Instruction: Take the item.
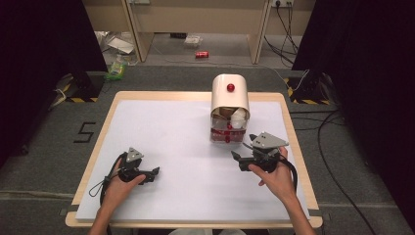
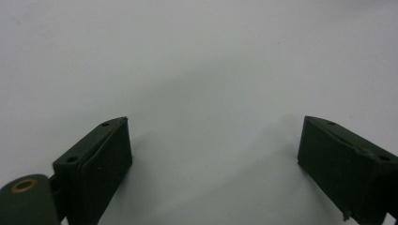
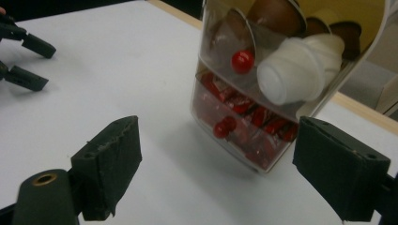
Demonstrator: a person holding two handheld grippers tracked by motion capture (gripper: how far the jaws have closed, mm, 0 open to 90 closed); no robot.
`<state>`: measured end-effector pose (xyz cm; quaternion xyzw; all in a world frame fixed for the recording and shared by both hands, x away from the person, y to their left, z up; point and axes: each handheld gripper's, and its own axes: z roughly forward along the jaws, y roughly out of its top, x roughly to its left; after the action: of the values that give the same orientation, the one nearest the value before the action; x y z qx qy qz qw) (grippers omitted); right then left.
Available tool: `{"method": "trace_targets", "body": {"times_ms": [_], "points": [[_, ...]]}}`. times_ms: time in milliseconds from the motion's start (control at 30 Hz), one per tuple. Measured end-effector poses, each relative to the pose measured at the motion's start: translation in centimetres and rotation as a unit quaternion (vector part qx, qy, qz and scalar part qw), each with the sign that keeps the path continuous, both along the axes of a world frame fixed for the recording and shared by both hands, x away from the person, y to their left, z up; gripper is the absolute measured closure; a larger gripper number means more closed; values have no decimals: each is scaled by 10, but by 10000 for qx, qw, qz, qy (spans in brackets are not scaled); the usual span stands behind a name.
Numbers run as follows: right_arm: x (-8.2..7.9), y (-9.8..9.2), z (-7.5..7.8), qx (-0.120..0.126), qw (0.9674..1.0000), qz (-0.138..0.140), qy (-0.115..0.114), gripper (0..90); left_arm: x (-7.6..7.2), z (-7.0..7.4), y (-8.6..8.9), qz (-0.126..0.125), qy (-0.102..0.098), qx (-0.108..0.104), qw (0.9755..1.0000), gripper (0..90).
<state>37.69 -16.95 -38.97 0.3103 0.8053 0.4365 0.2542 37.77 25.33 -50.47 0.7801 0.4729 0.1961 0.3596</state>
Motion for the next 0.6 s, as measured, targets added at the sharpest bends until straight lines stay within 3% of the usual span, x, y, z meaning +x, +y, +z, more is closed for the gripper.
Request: {"method": "trace_targets", "body": {"times_ms": [133, 600], "points": [[5, 6, 11, 51, 9999, 4, -88, 164, 0, 0, 0, 0, 0, -1, 10000, 94], [28, 20, 23, 80, 9998, 20, -167, 176, 0, 0, 0, 2, -1, -5, 10000, 94]]}}
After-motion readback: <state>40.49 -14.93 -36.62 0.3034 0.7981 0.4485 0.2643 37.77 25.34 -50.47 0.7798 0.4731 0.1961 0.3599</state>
